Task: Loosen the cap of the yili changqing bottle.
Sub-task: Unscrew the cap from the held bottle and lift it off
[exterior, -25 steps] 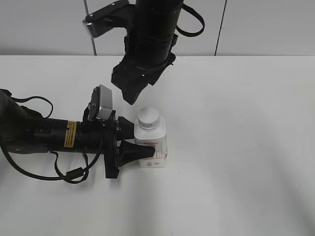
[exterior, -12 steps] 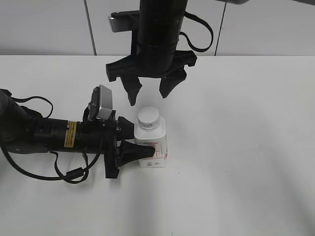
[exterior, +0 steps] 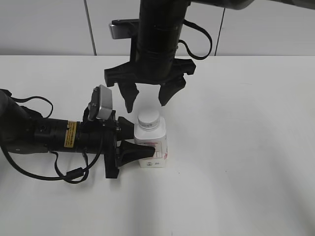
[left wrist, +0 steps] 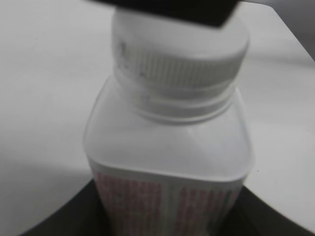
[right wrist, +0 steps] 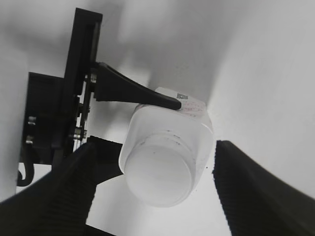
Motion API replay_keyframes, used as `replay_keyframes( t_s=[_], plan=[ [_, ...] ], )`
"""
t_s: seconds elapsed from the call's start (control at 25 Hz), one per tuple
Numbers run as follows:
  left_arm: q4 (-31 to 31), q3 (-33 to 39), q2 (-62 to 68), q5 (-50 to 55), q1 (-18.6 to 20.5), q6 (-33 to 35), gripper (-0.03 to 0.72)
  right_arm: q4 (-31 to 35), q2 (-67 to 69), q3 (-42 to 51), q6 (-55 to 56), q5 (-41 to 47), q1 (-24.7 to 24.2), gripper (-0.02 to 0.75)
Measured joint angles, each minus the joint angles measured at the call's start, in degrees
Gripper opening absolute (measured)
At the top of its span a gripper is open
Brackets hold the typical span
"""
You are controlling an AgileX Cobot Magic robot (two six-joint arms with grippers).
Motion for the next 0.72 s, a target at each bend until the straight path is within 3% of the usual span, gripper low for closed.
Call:
replay_keyframes(
  t_s=[0.52,0.6,0.72],
  plan=[
    [0.00,0.00,0.00,0.00,0.00,0.00,0.345,0.33,0.07,3.32,1.05,0.06,0.00,0.566],
    [0.00,0.00,0.00,0.00,0.00,0.00,0.345,0.28,0.07,3.32,1.10,0.06,0.00,0.524],
    [-0.06,0.00,0.00,0.00,0.00,0.00,0.344,0.54,0.07,3.32,1.27,-0.04,0.00,0.381]
  ],
)
